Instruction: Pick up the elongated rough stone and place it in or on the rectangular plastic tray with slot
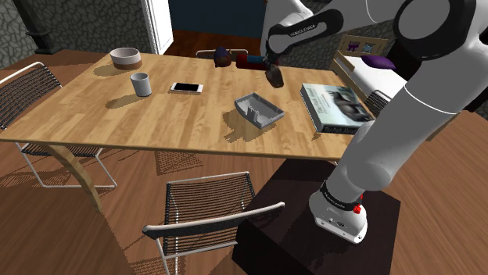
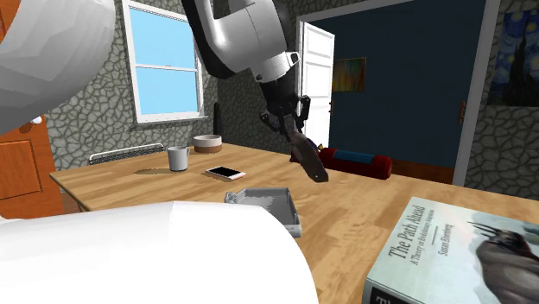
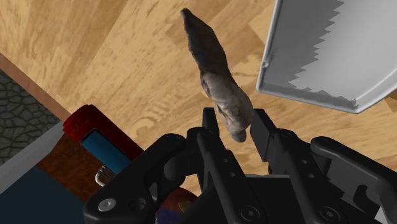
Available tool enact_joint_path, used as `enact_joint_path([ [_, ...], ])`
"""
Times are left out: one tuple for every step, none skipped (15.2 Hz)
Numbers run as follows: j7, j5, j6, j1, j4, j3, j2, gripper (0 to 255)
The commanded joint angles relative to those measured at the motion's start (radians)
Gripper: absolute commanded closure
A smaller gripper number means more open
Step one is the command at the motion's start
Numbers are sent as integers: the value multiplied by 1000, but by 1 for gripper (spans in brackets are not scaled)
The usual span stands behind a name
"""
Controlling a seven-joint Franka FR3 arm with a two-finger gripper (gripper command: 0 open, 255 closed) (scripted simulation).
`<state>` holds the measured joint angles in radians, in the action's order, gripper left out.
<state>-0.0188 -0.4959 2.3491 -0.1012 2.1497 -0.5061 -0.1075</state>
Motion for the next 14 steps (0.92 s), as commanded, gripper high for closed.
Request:
enact_joint_path([
  [7, 2, -25, -1, -12, 3, -13, 255],
  [8, 2, -26, -2, -14, 3, -14, 255],
  [-19, -16, -48, -8, 3, 19, -44, 255],
  [-45, -32, -69, -15, 19, 36, -73, 255],
  [-69, -45, -91, -21, 34, 55, -100, 255],
  [-92, -55, -114, -27, 47, 73, -126, 255],
  [-114, -63, -136, -32, 60, 93, -152, 255],
  [-136, -69, -159, -38, 71, 112, -176, 255],
  [-156, -74, -182, -44, 82, 132, -199, 255],
  [-176, -76, -205, -50, 91, 152, -220, 255],
  [-195, -77, -228, -57, 99, 172, -241, 255],
  [-228, -75, -270, -70, 110, 208, -275, 255],
  [-233, -78, -257, -68, 121, 207, -273, 255],
  [-239, -82, -245, -66, 132, 206, -270, 255],
])
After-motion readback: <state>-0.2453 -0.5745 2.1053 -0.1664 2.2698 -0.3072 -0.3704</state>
